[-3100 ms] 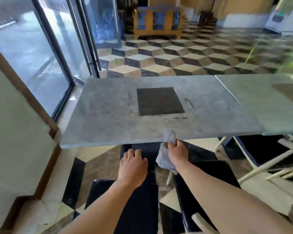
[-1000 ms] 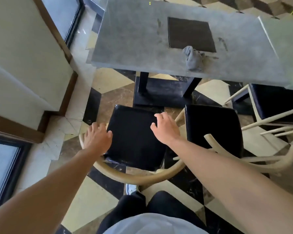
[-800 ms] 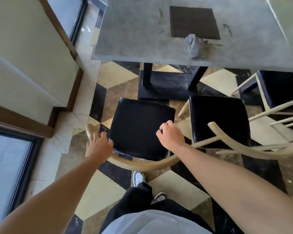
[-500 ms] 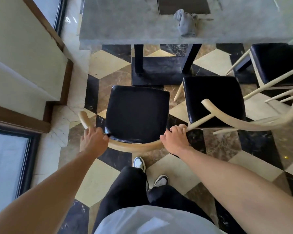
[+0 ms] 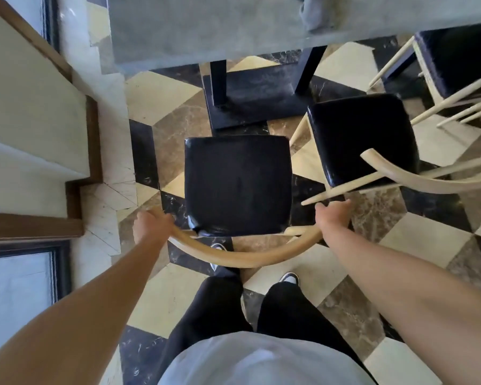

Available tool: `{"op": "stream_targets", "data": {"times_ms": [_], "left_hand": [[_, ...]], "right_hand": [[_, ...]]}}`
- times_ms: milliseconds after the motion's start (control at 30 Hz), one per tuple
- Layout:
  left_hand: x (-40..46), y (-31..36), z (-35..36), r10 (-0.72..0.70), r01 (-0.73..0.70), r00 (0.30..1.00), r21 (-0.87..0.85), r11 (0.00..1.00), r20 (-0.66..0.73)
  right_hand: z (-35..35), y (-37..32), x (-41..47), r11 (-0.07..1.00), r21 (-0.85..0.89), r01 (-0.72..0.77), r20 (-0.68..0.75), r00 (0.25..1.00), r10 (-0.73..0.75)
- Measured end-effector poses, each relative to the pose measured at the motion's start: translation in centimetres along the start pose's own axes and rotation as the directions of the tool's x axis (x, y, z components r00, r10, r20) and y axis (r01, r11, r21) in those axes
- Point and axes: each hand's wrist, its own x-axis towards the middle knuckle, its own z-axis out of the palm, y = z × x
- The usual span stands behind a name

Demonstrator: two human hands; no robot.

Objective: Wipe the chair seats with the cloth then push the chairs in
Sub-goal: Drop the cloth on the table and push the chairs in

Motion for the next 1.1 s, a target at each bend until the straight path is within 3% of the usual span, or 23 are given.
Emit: {"op": "stream_targets", "data": {"times_ms": [100,200,367,500,567,767,1100], "left_hand": [[2.8,0.8,-0.2,-0.106,0.110,0.993,-0.070,0.991,0.055],[4.5,1.1,0.2,-0.238,0.256,0.965,-0.188,0.948,0.111],[5.7,1.7,0.7,-0.415,0.525,0.850,-0.453,0.720,0.326],[5.4,2.2,0.9,-0.445,0.591,0.804,-0.447,0.672,0.394],[5.2,2.6,0.6,-0.469,0.578,0.816,-0.456,0.677,0.339],[5.6,4.4,-0.4,-0.529,0.564,0.819,-0.482,0.671,0.222],[8.5,13.0,-2.4,-0.504,0.528,0.825,-0.668,0.524,0.257]], "right_hand": [[0.8,-0.6,1.7,0.941,0.231,-0.247,0.018,0.968,0.250],[1.0,-0.1,2.4,0.844,0.406,-0.350,0.052,0.931,0.362],[1.4,-0.1,3.2,0.740,0.472,-0.478,0.150,0.871,0.468],[1.8,0.9,2.5,0.787,0.442,-0.430,0.021,0.882,0.470],[2.0,0.6,1.8,0.795,0.447,-0.410,-0.016,0.885,0.465],[1.9,-2.2,1.5,0.785,0.477,-0.396,-0.030,0.885,0.464],[1.3,-13.4,5.2,0.829,0.472,-0.299,-0.025,0.936,0.352]]}}
